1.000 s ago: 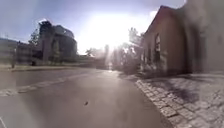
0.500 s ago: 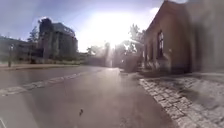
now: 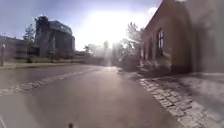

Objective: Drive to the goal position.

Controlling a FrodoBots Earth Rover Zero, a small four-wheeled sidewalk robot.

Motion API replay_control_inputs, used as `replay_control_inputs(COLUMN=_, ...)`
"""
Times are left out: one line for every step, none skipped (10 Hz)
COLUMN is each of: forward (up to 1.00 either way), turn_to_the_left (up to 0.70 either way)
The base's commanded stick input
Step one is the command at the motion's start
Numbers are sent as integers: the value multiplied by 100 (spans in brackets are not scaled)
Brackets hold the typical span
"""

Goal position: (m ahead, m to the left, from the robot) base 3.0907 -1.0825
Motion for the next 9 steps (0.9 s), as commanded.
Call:
replay_control_inputs(forward=70, turn_to_the_left=0)
replay_control_inputs(forward=70, turn_to_the_left=0)
replay_control_inputs(forward=70, turn_to_the_left=0)
replay_control_inputs(forward=70, turn_to_the_left=0)
replay_control_inputs(forward=70, turn_to_the_left=0)
replay_control_inputs(forward=70, turn_to_the_left=0)
replay_control_inputs(forward=70, turn_to_the_left=0)
replay_control_inputs(forward=70, turn_to_the_left=0)
replay_control_inputs(forward=70, turn_to_the_left=0)
